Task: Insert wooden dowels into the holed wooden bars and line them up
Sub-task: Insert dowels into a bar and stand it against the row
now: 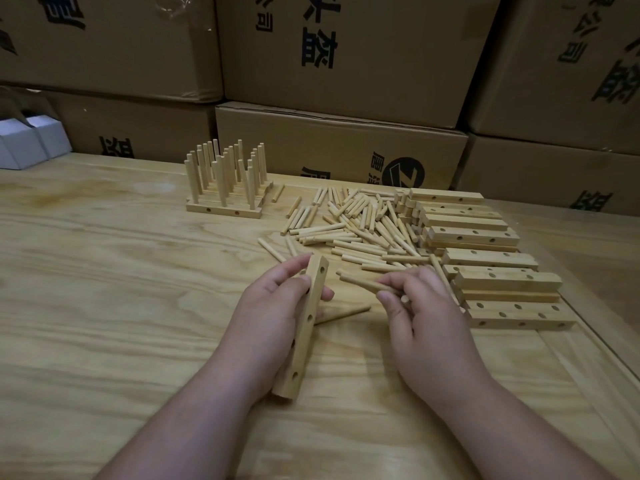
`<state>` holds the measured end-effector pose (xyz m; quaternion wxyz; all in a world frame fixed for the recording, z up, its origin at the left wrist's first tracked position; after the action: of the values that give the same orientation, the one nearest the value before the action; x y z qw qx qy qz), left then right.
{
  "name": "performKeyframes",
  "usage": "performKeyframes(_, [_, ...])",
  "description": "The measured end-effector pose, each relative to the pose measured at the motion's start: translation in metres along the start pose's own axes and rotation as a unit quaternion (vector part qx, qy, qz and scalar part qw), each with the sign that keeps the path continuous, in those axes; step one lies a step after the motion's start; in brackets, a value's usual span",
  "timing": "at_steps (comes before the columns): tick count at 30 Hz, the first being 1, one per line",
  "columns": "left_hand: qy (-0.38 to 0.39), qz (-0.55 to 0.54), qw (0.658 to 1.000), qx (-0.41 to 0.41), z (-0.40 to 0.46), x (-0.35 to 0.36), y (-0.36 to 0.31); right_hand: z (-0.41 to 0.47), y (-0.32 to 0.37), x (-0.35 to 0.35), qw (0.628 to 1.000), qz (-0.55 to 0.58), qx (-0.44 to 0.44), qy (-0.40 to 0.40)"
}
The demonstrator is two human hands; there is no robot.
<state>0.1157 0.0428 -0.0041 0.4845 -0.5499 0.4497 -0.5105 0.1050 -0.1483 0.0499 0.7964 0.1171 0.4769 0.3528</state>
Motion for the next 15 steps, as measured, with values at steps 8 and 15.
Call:
performKeyframes(8, [0.016, 0.024, 1.0, -0.002, -0.0016, 0.0064, -0.0006, -0.0011, 0.0053, -0.0023, 1.0, 0.021, -0.02, -0.005])
performKeyframes(15, [0.018, 0.016, 1.0, -0.003, -0.0025, 0.0083, 0.0009, -0.0022, 0.0085, -0.0039, 0.999, 0.017, -0.039, -0.016])
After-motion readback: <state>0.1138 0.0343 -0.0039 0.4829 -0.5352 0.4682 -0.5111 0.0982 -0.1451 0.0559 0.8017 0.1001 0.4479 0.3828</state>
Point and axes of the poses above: each hand's wrist, its own z-axis towards the middle knuckle, its own x-axis out of the palm, y = z × x, the point moved 10 cm from there along z, towards the middle knuckle, and after that the axes turned 3 degrees about y, right-handed, at the moved point
